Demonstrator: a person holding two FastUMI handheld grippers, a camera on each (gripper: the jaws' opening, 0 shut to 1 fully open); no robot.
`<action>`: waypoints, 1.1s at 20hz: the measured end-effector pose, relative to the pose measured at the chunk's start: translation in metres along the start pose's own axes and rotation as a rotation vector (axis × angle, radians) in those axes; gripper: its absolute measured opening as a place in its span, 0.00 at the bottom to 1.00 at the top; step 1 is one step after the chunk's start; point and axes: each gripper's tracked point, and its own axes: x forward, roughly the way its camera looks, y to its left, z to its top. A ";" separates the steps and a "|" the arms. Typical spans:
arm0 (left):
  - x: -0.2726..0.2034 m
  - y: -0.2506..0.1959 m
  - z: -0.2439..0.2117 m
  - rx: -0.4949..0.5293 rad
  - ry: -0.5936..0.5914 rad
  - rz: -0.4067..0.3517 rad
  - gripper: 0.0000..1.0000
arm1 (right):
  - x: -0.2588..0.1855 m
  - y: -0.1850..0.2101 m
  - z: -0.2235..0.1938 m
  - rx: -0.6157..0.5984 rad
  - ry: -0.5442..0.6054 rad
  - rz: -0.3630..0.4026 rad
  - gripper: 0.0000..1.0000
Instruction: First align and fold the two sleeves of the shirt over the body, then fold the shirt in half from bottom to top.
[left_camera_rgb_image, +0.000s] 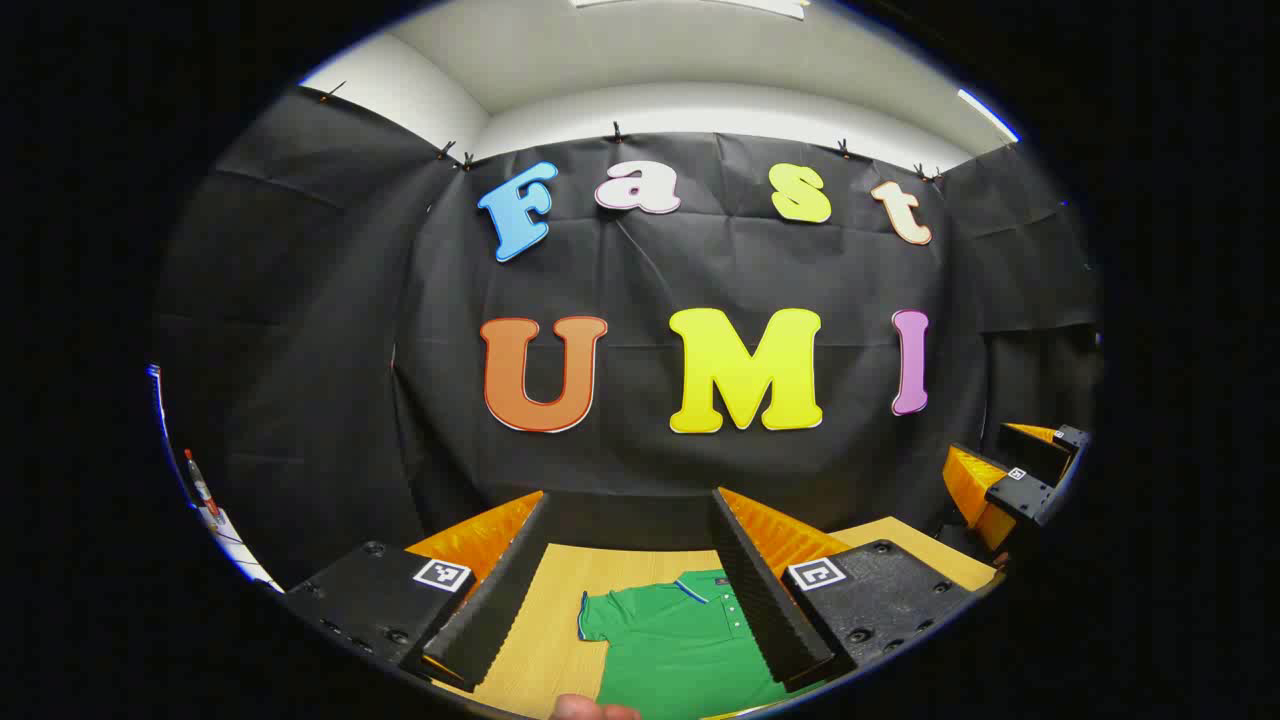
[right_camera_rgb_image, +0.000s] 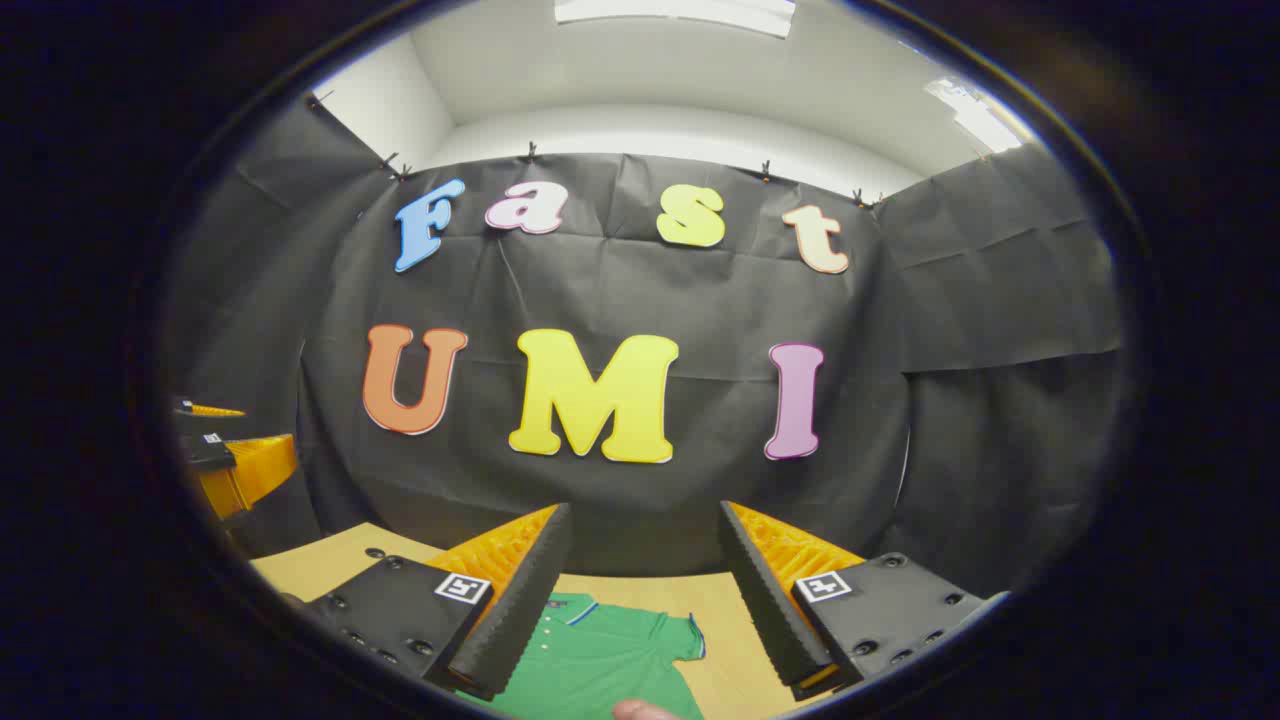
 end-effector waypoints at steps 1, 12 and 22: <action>0.002 -0.002 0.001 -0.002 0.001 0.000 0.99 | 0.001 0.000 0.001 0.000 -0.004 0.002 0.94; 0.015 -0.003 -0.001 0.001 0.004 0.013 0.99 | 0.020 -0.002 0.005 -0.007 -0.015 0.029 0.95; 0.015 -0.023 -0.019 -0.031 0.021 -0.023 0.99 | 0.027 -0.028 -0.018 -0.028 0.072 0.023 0.93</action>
